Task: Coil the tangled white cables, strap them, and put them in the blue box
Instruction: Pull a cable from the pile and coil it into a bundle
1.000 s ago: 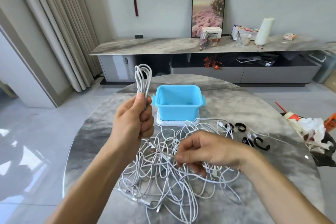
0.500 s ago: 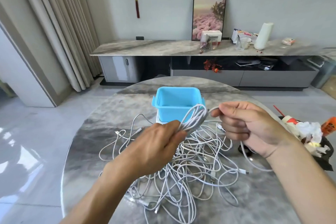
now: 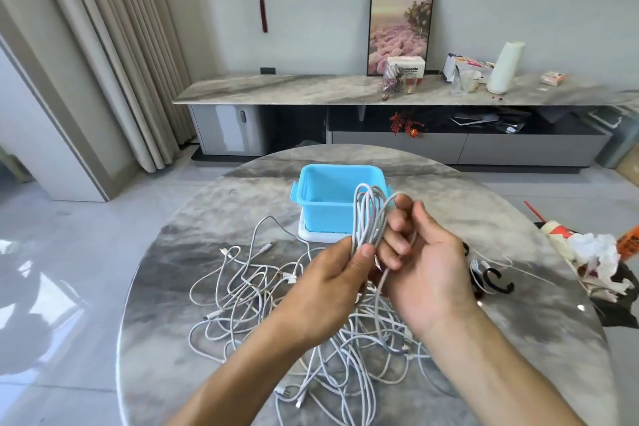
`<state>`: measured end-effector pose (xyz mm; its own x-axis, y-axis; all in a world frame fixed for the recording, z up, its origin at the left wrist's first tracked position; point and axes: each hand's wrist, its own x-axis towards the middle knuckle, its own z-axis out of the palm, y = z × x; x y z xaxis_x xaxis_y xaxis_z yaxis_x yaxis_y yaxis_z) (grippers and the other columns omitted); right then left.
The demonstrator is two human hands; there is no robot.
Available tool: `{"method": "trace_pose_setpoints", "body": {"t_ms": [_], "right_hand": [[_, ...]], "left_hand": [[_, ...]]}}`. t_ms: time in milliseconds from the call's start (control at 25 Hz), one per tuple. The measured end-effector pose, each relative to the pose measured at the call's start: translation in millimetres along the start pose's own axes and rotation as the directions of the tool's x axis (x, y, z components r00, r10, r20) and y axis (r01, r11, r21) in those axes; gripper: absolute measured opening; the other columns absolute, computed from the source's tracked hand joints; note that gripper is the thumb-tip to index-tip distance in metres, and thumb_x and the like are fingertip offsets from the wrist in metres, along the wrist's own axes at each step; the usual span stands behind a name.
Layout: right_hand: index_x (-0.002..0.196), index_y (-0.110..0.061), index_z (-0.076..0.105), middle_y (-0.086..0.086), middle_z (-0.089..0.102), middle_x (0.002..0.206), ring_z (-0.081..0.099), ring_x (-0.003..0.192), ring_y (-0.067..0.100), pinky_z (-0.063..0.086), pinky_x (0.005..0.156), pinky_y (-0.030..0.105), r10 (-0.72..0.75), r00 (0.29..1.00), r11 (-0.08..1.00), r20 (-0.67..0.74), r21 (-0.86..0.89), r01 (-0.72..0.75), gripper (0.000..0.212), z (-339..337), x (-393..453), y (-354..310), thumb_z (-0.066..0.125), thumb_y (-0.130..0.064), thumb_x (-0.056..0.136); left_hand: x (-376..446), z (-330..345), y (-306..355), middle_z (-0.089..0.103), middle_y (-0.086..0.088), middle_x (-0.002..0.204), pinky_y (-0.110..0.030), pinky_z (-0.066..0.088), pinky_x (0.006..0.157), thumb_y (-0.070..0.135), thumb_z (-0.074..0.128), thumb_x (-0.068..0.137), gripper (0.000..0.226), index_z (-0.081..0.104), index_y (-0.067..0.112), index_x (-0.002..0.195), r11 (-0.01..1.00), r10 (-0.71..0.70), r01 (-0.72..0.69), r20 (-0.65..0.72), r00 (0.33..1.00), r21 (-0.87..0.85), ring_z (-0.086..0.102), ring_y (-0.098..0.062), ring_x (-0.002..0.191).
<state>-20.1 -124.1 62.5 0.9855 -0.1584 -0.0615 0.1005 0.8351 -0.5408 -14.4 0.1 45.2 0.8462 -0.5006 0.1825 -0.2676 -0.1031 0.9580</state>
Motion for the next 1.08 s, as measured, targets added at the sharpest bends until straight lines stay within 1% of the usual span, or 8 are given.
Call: {"method": "trace_pose_setpoints", "body": {"t_ms": [240, 360, 440, 560, 760, 920, 1000, 1080], "right_hand": [[0.092, -0.013, 0.062, 0.001, 0.067, 0.078, 0.046, 0.058, 0.01, 0.041, 0.052, 0.02, -0.091, 0.996, 0.981, -0.02, -0.173, 0.087, 0.017, -2.0, -5.6, 17.7, 0.051, -0.025, 0.087], [0.094, -0.015, 0.063, 0.003, 0.072, 0.086, 0.056, 0.07, 0.009, 0.048, 0.066, 0.021, -0.083, 0.996, 0.983, -0.013, -0.167, 0.08, 0.017, -2.7, -9.6, 20.1, 0.053, -0.024, 0.084], [0.095, -0.016, 0.062, 0.003, 0.074, 0.089, 0.057, 0.074, 0.009, 0.049, 0.067, 0.022, -0.068, 0.997, 0.984, -0.031, -0.166, 0.062, 0.015, -1.7, -12.6, 22.7, 0.052, -0.022, 0.086], [0.096, -0.016, 0.062, 0.007, 0.074, 0.093, 0.053, 0.073, 0.011, 0.044, 0.065, 0.024, -0.064, 0.996, 0.984, -0.065, -0.167, 0.053, 0.014, -2.8, -12.5, 25.4, 0.048, -0.017, 0.093], [0.094, -0.007, 0.069, 0.006, 0.071, 0.085, 0.061, 0.071, 0.012, 0.052, 0.06, 0.024, -0.06, 0.998, 0.962, -0.004, -0.267, 0.057, 0.018, -2.5, -1.7, 4.7, 0.051, -0.008, 0.091], [0.088, -0.013, 0.076, 0.007, 0.07, 0.089, 0.061, 0.077, 0.014, 0.045, 0.068, 0.026, -0.119, 0.993, 0.846, -0.003, -0.524, 0.1, 0.024, -12.6, 9.7, -8.5, 0.054, -0.008, 0.095], [0.099, -0.018, 0.074, 0.004, 0.073, 0.098, 0.063, 0.086, 0.018, 0.047, 0.072, 0.032, -0.037, 0.998, 0.781, 0.056, -0.622, 0.064, 0.016, -15.7, 10.1, -12.7, 0.06, -0.022, 0.094], [0.116, -0.024, 0.066, 0.0, 0.073, 0.109, 0.067, 0.098, 0.022, 0.051, 0.083, 0.038, 0.158, 0.978, 0.598, 0.138, -0.802, 0.016, 0.035, -18.8, 8.2, -19.2, 0.066, -0.039, 0.084]], "left_hand": [[0.3, -7.4, -7.5, 0.049, 0.002, 0.056, -0.026, 0.03, 0.046, 0.037, 0.041, 0.104, 0.033, 0.057, 0.016, 0.084, 0.973, -0.219, 0.219, 0.015, 0.976, -0.077, 0.038, -0.013, 0.05], [-1.7, -5.4, -4.8, 0.048, 0.004, 0.059, -0.027, 0.033, 0.05, 0.042, 0.046, 0.101, 0.047, 0.055, -0.001, 0.088, 0.98, -0.196, 0.196, -0.003, 0.981, -0.021, 0.041, -0.011, 0.053], [-3.6, -5.3, -2.7, 0.052, 0.011, 0.063, -0.024, 0.038, 0.054, 0.04, 0.059, 0.096, 0.037, 0.057, 0.005, 0.085, 0.991, -0.13, 0.129, 0.024, 0.991, 0.023, 0.045, -0.006, 0.058], [-2.8, -9.5, -9.7, 0.052, 0.008, 0.064, -0.036, 0.04, 0.059, 0.034, 0.062, 0.084, 0.024, 0.056, 0.01, 0.083, 0.977, -0.112, 0.108, 0.012, 0.994, 0.182, 0.045, -0.009, 0.06], [4.0, -11.7, -6.4, 0.047, 0.003, 0.053, -0.02, 0.031, 0.046, 0.029, 0.064, 0.094, 0.032, 0.049, 0.018, 0.068, 0.986, -0.166, 0.166, -0.003, 0.986, -0.002, 0.038, -0.008, 0.045], [3.7, -13.4, 4.5, 0.046, -0.004, 0.05, -0.02, 0.031, 0.043, 0.042, 0.051, 0.095, 0.042, 0.049, 0.009, 0.068, 0.994, -0.107, 0.106, -0.027, 0.994, -0.029, 0.037, -0.014, 0.044], [4.4, -14.6, 7.7, 0.044, -0.008, 0.05, -0.024, 0.029, 0.042, 0.038, 0.048, 0.098, 0.041, 0.053, 0.011, 0.068, 0.977, -0.158, 0.147, -0.061, 0.986, -0.152, 0.036, -0.018, 0.045], [5.3, -18.0, 7.2, 0.042, -0.007, 0.048, -0.022, 0.028, 0.042, 0.038, 0.047, 0.099, 0.046, 0.054, 0.016, 0.058, 0.972, -0.176, 0.148, -0.147, 0.973, -0.181, 0.035, -0.015, 0.043]]}}
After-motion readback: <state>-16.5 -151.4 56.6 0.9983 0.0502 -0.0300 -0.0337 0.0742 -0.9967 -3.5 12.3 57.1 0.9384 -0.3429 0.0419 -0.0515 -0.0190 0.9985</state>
